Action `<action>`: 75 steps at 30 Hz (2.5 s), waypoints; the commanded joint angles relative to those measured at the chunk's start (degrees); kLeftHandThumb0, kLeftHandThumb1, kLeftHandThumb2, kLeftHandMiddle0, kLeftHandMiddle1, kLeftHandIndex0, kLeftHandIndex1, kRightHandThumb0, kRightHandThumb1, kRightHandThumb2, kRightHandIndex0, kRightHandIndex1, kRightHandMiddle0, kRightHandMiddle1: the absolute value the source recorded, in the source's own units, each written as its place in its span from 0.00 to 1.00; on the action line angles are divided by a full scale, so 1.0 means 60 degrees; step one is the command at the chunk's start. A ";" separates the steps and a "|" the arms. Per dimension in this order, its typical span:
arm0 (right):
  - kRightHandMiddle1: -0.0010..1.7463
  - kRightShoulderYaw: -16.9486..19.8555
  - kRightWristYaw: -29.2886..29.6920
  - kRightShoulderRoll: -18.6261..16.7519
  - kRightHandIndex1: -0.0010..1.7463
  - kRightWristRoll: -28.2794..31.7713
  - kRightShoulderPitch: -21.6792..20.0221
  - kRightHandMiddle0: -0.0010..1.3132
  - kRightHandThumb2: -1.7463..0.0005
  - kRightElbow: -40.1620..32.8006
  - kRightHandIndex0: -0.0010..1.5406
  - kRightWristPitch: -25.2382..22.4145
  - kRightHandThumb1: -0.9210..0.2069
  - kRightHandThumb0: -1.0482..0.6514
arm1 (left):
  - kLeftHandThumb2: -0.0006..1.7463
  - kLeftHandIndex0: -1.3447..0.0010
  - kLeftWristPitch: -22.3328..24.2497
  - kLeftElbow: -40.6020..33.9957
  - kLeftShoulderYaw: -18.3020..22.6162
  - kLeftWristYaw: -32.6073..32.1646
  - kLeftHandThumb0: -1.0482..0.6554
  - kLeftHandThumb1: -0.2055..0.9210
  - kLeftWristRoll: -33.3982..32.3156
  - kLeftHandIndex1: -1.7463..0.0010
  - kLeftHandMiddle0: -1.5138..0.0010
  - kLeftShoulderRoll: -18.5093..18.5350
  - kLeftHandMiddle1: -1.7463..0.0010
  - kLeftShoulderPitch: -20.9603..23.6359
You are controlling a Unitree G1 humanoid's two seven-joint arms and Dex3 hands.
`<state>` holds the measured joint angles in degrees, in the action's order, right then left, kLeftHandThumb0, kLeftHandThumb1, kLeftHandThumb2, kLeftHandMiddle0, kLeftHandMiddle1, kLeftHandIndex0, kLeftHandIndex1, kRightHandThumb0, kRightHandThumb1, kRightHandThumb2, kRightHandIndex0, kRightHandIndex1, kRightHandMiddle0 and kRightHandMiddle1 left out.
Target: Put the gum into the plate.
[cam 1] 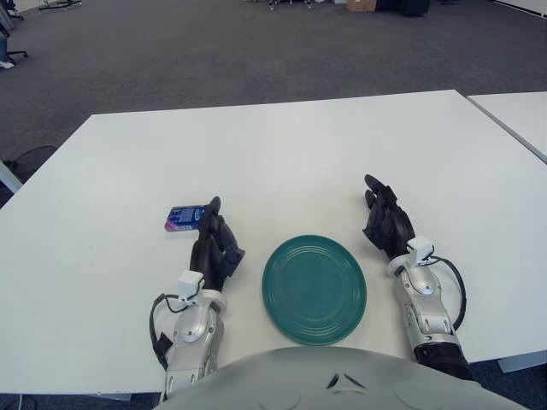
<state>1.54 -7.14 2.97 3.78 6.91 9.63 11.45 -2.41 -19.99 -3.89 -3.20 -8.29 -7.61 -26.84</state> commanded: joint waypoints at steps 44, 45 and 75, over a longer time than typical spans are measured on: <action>0.22 -0.0018 0.0158 -0.0104 0.00 -0.0030 0.0004 0.00 0.48 0.1052 0.07 -0.0241 0.00 0.24 | 0.22 1.00 -0.2852 0.7067 -0.1001 0.0986 0.00 1.00 0.7580 0.36 0.81 0.9079 1.00 0.6301; 0.22 -0.0003 0.0160 -0.0116 0.00 -0.0009 -0.0001 0.00 0.48 0.1080 0.07 -0.0230 0.00 0.24 | 0.22 1.00 -0.2949 0.7315 -0.1122 0.1029 0.00 1.00 0.7661 0.38 0.82 0.9107 1.00 0.6354; 0.20 0.0232 -0.0072 0.0070 0.01 0.0019 -0.0208 0.00 0.46 0.1439 0.09 -0.0258 0.00 0.24 | 0.22 1.00 -0.4034 1.1139 -0.3186 0.1460 0.00 1.00 0.8259 0.63 0.96 0.8316 1.00 0.7879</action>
<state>2.77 -7.69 3.32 3.84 3.64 14.92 13.25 -26.19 44.86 -21.40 4.11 40.71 43.36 19.48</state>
